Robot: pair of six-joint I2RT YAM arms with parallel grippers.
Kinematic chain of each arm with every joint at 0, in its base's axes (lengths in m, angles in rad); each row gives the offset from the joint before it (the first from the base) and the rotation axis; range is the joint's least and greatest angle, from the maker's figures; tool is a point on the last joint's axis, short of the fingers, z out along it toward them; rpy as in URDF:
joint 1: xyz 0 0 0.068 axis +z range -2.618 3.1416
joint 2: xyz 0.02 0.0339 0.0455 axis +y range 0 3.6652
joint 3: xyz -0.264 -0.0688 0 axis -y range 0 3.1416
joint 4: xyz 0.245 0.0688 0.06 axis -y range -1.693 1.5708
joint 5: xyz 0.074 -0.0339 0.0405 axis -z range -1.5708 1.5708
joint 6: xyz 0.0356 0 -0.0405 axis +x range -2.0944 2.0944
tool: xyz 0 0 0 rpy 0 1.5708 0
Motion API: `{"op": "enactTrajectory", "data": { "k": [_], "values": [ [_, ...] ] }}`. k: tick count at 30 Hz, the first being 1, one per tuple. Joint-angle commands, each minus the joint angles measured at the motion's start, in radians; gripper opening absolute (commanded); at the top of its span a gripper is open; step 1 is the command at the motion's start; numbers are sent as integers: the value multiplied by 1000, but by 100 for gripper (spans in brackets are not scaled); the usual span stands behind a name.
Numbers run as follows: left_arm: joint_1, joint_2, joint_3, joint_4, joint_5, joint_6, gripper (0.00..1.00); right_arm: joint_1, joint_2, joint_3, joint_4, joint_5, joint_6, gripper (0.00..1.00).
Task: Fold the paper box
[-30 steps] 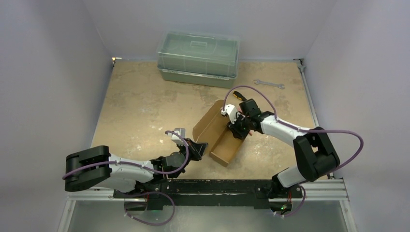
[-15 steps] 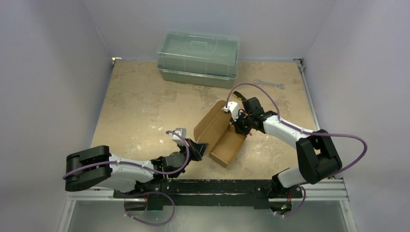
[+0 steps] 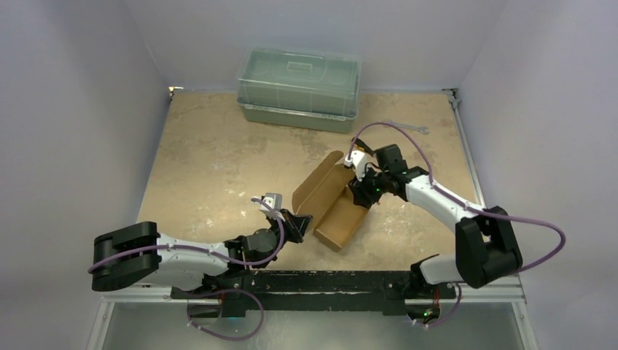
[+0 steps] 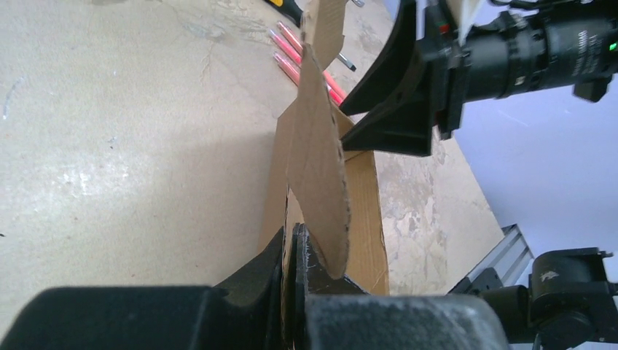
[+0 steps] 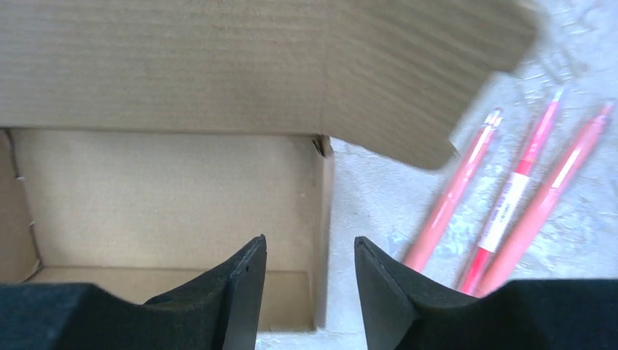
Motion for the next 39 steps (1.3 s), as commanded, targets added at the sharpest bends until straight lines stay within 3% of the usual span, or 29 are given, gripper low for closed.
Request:
{"op": "enactTrajectory", "data": {
  "k": [1, 14, 17, 23, 26, 33, 39],
  "values": [
    [-5, -54, 32, -45, -16, 126, 0, -73, -106, 42, -45, -164, -52, 52],
    [-5, -77, 137, -212, -10, 340, 0, -139, -205, 32, -51, -301, -72, 51],
    [-5, -76, 151, -236, -16, 356, 0, -139, -179, 23, -12, -301, -23, 47],
    [-4, -71, 154, -257, -25, 345, 0, -139, -70, 28, 25, -256, 59, 24],
    [-4, -65, 151, -259, -21, 330, 0, -139, -32, 31, 30, -265, 80, 18],
    [-5, -62, 133, -236, -12, 304, 0, -139, 7, 39, 35, -248, 95, 14],
    [-5, -53, 126, -222, 2, 294, 0, -138, 19, 41, 32, -233, 85, 6]
  ]
}}
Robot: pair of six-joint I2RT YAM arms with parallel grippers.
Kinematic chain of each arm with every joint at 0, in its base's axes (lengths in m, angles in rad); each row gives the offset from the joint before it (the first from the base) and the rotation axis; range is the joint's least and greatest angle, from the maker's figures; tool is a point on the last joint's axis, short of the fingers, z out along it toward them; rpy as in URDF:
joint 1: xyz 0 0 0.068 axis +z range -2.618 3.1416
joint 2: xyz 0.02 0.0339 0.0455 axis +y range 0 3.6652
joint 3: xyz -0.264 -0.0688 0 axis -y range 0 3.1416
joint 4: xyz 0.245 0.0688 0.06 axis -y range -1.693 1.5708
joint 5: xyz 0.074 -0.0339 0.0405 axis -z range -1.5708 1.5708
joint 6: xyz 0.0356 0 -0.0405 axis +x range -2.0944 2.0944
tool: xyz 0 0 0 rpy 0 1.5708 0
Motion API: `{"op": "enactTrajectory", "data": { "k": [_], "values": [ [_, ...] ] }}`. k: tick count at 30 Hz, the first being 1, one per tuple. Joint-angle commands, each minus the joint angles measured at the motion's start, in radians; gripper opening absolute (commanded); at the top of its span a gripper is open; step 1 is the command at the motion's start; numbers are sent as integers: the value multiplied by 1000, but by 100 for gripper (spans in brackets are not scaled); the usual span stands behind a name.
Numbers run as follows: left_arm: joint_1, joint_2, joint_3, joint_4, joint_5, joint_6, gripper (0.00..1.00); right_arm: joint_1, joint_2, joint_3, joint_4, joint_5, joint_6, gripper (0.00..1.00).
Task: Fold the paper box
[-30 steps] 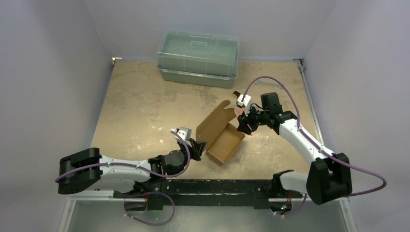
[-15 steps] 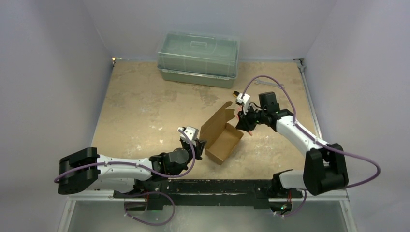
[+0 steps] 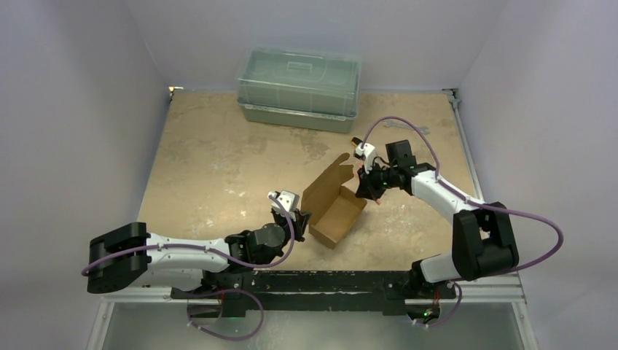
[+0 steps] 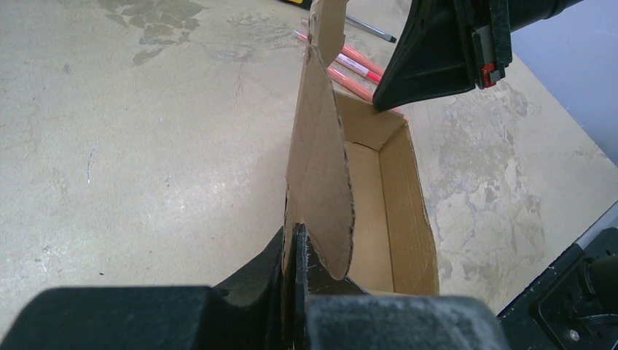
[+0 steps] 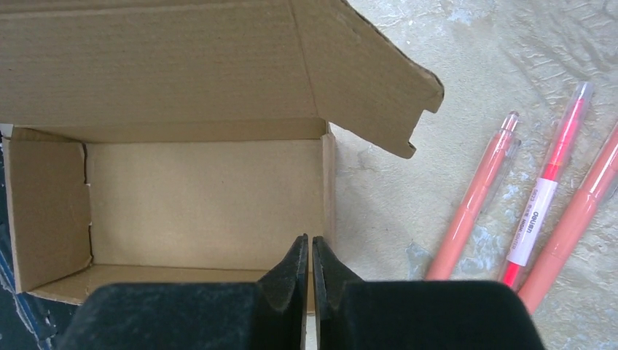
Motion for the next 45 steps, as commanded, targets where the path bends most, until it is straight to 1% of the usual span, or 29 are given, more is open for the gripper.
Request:
{"op": "enactTrajectory", "data": {
  "k": [1, 7, 9, 11, 13, 15, 20, 23, 25, 26, 28, 31, 35, 38, 42, 45],
  "values": [
    [-4, 3, 5, 43, 9, -20, 0, -1, 11, 24, 25, 17, 3, 4],
    [-4, -1, 6, 45, 11, -19, 0, 14, 30, 33, 6, 37, -14, 0],
    [-4, 0, 7, 44, 14, -17, 0, 16, 31, 33, 1, 42, -17, 0],
    [-5, 2, 11, 41, 12, -12, 0, 16, 29, 37, -4, 39, -24, 3],
    [-5, 1, 16, 30, 9, -4, 0, 16, 12, 48, -18, 2, -36, 8],
    [-4, -3, 21, 18, 5, 8, 0, 16, -31, 57, -40, -2, -69, 12],
    [-5, -13, 38, -9, 14, 65, 0, 9, -212, 46, -100, -20, -211, 28],
    [-4, -15, 43, 12, 32, 134, 0, -5, -327, 18, -65, -54, -220, 35],
    [-4, -17, 47, 27, 46, 187, 0, -9, -360, -1, -30, -83, -226, 44],
    [-4, -18, 48, 38, 51, 212, 0, -11, -358, -10, -20, -104, -248, 52],
    [-4, -20, 49, 59, 49, 256, 0, -11, -327, -36, -5, -147, -306, 60],
    [-4, -24, 46, 98, 36, 299, 0, -10, -260, -19, 7, -173, -319, 62],
    [-4, -41, 29, 154, 25, 302, 0, -10, -240, 2, 68, -169, -332, 62],
    [-4, -60, 16, 173, 21, 288, 0, -10, -216, -2, 137, -170, -285, 63],
    [-4, -85, -10, 200, 40, 265, 0, -15, -217, -36, 143, -198, -272, 62],
    [-4, -86, -26, 210, 38, 246, 0, -25, -221, -58, 193, -209, -215, 62]
  ]
}}
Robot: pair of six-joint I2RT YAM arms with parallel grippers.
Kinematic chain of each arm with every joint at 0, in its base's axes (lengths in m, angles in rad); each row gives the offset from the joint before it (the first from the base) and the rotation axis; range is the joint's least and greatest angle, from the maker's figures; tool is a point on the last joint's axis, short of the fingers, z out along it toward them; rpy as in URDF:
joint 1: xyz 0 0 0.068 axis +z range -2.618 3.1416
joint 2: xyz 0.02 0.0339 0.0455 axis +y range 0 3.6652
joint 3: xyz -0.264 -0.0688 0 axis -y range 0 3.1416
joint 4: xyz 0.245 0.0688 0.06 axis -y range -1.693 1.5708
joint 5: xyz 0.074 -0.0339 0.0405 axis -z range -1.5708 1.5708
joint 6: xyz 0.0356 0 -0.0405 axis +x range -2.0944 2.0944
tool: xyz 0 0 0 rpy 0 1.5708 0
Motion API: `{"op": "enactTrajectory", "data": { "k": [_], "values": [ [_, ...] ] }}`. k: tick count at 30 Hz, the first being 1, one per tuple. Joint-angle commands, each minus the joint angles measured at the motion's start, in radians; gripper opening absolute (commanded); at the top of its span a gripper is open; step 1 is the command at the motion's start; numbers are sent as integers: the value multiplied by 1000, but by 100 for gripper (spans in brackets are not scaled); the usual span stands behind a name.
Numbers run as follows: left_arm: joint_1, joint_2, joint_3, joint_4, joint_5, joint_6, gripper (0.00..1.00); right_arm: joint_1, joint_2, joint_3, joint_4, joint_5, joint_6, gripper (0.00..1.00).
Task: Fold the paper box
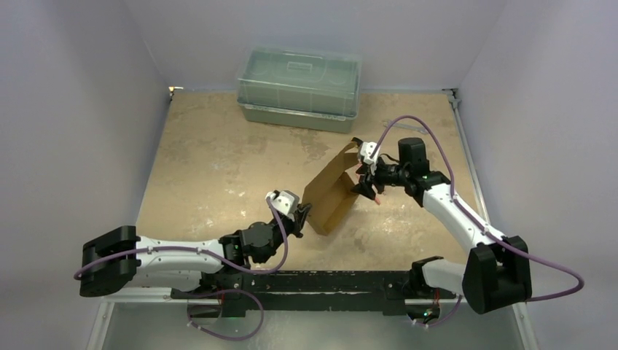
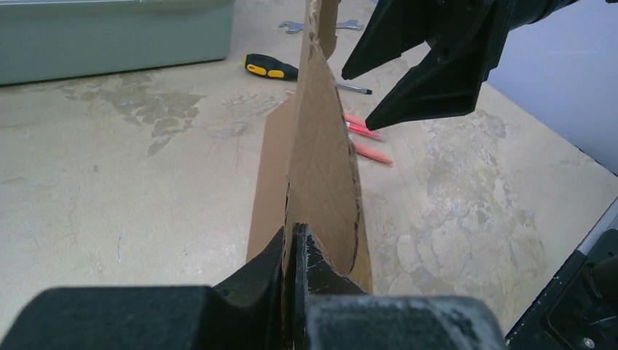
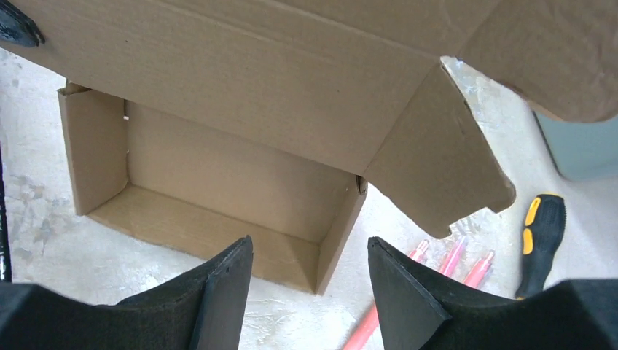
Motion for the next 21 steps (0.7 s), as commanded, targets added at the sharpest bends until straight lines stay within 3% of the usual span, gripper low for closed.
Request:
{"op": "enactTrajectory", "data": {
  "k": [1, 7, 21],
  "values": [
    [-4, -17, -31, 75, 3, -32, 0, -17, -3, -34, 112, -37, 89, 62],
    [-4, -40, -65, 75, -13, -68, 0, -22, 77, -53, 223, 28, 148, 62],
    [-4, -82, -140, 82, -30, -132, 0, 8, 228, -11, 207, 48, 82, 55]
  ]
}}
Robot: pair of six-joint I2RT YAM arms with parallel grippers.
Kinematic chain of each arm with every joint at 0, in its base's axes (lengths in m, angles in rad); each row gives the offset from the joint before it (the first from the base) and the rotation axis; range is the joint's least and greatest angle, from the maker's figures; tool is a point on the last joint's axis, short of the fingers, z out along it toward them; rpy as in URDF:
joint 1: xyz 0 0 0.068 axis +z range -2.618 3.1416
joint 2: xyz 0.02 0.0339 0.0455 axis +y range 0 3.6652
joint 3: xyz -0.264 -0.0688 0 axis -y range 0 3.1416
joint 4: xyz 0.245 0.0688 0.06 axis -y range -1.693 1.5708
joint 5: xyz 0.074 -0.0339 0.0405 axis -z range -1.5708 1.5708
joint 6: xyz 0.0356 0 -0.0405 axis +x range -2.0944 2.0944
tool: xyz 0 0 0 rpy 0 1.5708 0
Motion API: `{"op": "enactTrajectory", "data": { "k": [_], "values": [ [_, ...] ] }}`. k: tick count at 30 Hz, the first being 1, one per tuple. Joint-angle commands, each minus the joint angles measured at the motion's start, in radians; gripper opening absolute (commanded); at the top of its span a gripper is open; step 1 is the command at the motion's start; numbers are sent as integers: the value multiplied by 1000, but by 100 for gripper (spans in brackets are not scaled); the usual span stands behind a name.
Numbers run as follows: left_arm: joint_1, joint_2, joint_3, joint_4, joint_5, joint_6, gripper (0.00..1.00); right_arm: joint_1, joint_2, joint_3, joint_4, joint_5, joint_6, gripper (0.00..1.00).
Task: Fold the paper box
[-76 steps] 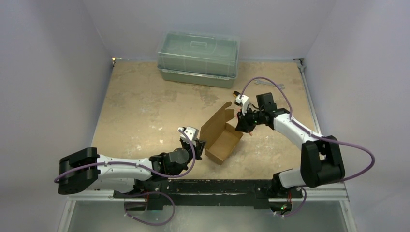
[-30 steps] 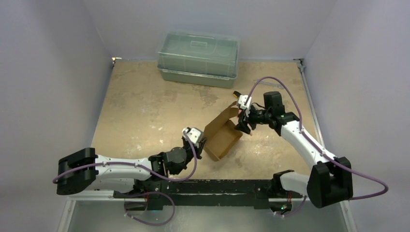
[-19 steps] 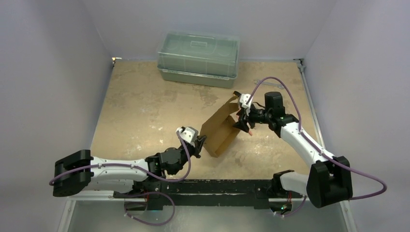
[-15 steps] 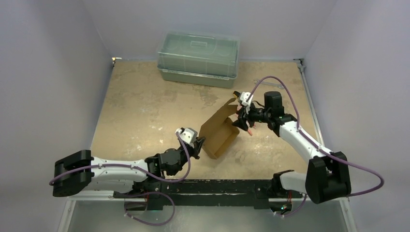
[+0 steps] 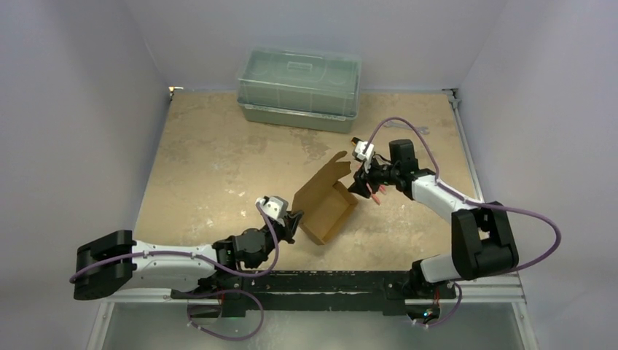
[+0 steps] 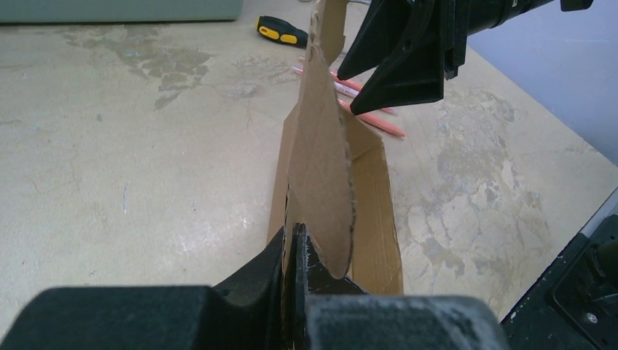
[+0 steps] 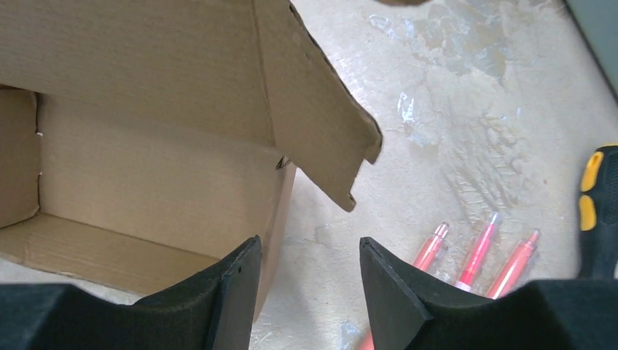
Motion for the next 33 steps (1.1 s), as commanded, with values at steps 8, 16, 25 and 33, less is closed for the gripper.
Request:
{"op": "enactTrajectory", "data": {
  "k": [8, 16, 25, 33],
  "values": [
    [-4, -6, -34, 74, -19, -62, 0, 70, 78, 68, 1, 45, -21, 38],
    [-4, 51, -31, 127, -1, -73, 0, 135, 89, 76, 2, 120, -12, 19],
    [-4, 109, -27, 150, 21, -84, 0, 156, 115, 87, 21, 233, 53, 17],
    [-4, 119, 1, 61, -73, -116, 0, 156, 100, 123, -31, 175, 59, 36]
  ]
}}
